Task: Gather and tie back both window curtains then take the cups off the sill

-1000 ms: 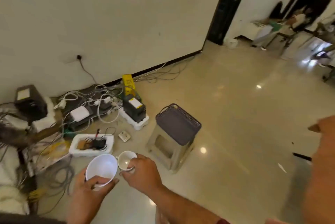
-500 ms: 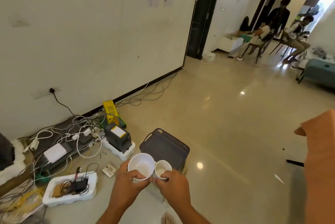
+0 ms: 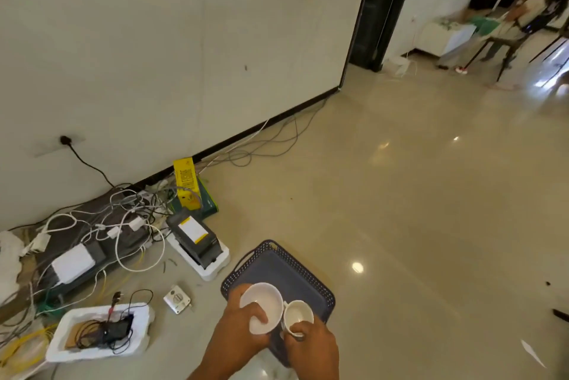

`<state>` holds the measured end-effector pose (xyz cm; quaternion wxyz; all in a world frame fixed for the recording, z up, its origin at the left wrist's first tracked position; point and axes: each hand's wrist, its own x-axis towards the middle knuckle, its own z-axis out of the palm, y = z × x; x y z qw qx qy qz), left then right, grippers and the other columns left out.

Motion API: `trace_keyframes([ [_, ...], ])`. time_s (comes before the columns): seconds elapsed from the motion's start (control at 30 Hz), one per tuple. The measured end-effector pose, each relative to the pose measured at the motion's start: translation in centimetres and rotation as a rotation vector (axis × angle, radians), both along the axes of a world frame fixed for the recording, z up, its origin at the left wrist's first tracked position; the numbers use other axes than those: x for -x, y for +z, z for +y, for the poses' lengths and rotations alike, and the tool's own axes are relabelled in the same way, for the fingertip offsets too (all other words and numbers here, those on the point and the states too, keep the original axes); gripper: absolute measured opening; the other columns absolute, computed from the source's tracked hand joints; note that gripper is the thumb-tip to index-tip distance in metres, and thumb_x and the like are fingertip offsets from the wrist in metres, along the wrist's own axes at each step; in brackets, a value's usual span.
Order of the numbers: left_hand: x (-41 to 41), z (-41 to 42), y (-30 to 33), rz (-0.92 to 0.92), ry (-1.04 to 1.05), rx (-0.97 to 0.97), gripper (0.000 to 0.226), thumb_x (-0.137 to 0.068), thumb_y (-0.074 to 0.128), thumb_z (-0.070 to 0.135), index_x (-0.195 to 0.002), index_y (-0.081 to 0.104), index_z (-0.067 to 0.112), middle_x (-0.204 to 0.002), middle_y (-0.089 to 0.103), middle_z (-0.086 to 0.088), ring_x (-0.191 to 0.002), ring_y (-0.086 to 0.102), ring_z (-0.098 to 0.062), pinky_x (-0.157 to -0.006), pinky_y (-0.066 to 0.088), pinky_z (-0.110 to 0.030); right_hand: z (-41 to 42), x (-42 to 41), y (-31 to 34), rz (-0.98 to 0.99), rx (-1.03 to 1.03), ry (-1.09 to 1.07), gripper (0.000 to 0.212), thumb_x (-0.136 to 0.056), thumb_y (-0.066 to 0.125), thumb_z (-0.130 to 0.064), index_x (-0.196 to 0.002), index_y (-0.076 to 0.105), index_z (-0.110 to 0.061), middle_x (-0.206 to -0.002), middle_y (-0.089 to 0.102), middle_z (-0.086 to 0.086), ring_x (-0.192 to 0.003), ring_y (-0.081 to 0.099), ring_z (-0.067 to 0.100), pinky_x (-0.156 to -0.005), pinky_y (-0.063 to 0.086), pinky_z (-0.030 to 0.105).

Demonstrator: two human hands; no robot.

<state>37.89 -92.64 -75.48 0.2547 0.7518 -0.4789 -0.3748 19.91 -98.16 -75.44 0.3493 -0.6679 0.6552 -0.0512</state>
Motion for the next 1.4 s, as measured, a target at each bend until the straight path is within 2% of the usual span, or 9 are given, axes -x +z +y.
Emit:
trace_keyframes([
  [0.1,-0.3,-3.7,-4.6,-0.011,-0.023,-0.065,0.030,-0.083,0.080,0.041,-0.110,0.066,0.039,-0.139,0.040,0.015,-0.119,0.059,-0.014,-0.094,0.053,-0.017,-3.2,-0.7,-4.8,0.011,-0.028,-0.021,0.032,-0.087,0.077,-0.058,-0.107,0.085,-0.035,-0.143,0.068,-0.010,-0.124,0.070,0.022,-0.104,0.053,0.028],
  [0.17,-0.8,-5.5,-7.6,0.020,0.028,-0.086,0.040,-0.084,0.084,0.034,-0.114,0.059,0.046,-0.142,0.042,0.014,-0.123,0.055,-0.014,-0.101,0.053,-0.019,-4.6,-1.1,-7.6,0.015,-0.028,-0.031,0.031,-0.089,0.078,-0.054,-0.112,0.085,-0.035,-0.148,0.066,-0.009,-0.128,0.069,0.023,-0.107,0.053,0.029],
  [0.33,-2.3,-8.8,-15.7,-0.057,-0.115,-0.133,0.025,-0.082,0.084,0.029,-0.097,0.064,0.034,-0.157,0.025,0.018,-0.129,0.045,-0.009,-0.089,0.033,0.003,-7.7,-1.4,-13.8,0.026,-0.076,0.000,0.027,-0.097,0.073,-0.043,-0.119,0.081,-0.031,-0.152,0.056,-0.013,-0.128,0.067,0.017,-0.104,0.052,0.023],
  [0.53,-2.5,-11.6,-21.3,-0.194,-0.205,-0.060,0.025,-0.087,0.079,0.026,-0.108,0.067,0.033,-0.166,0.027,0.007,-0.148,0.039,-0.018,-0.113,0.044,-0.020,-9.1,-1.5,-19.4,0.056,-0.108,0.016,0.032,-0.095,0.075,-0.036,-0.126,0.079,-0.029,-0.158,0.053,-0.011,-0.126,0.070,0.017,-0.103,0.055,0.026],
  [0.93,-3.4,-13.5,-24.4,-0.191,-0.232,-0.103,0.025,-0.091,0.078,0.025,-0.108,0.063,0.034,-0.172,0.016,0.012,-0.146,0.043,-0.021,-0.109,0.053,-0.028,-10.2,-2.3,-22.7,0.075,-0.143,-0.002,0.047,-0.096,0.079,-0.035,-0.141,0.068,-0.023,-0.139,0.070,-0.005,-0.119,0.074,0.022,-0.097,0.063,0.034],
  [1.07,-3.4,-13.8,-25.3,-0.161,-0.245,-0.098,0.028,-0.090,0.081,0.024,-0.106,0.061,0.035,-0.172,0.014,0.012,-0.146,0.042,-0.022,-0.104,0.053,-0.022,-10.5,-1.9,-23.5,0.113,-0.180,0.054,0.036,-0.102,0.074,-0.033,-0.136,0.073,-0.024,-0.140,0.070,-0.003,-0.121,0.073,0.022,-0.100,0.059,0.030],
  [1.13,-3.3,-13.7,-25.4,-0.154,-0.240,-0.110,0.026,-0.092,0.080,0.023,-0.111,0.064,0.031,-0.173,0.015,0.010,-0.147,0.041,-0.024,-0.105,0.054,-0.024,-10.4,-1.7,-24.0,0.119,-0.151,0.090,0.034,-0.101,0.074,-0.032,-0.134,0.075,-0.024,-0.149,0.063,-0.005,-0.122,0.072,0.021,-0.100,0.059,0.030],
  [1.27,-3.2,-13.2,-25.8,-0.106,-0.151,-0.150,0.060,-0.095,0.078,0.019,-0.148,0.051,0.014,-0.174,0.021,0.005,-0.146,0.046,-0.028,-0.108,0.057,-0.039,-10.0,-1.7,-25.0,0.157,-0.087,0.170,0.038,-0.100,0.075,-0.035,-0.136,0.074,-0.024,-0.165,0.046,-0.006,-0.128,0.068,0.022,-0.103,0.060,0.031],
  [1.4,-3.1,-13.0,-26.5,-0.146,-0.194,-0.119,0.055,-0.088,0.083,0.018,-0.134,0.057,0.033,-0.178,-0.010,0.014,-0.157,0.032,-0.027,-0.102,0.061,-0.039,-10.1,-1.8,-24.3,0.129,-0.139,0.156,0.051,-0.102,0.073,-0.034,-0.150,0.061,-0.025,-0.179,0.023,-0.003,-0.142,0.060,0.019,-0.112,0.052,0.027],
])
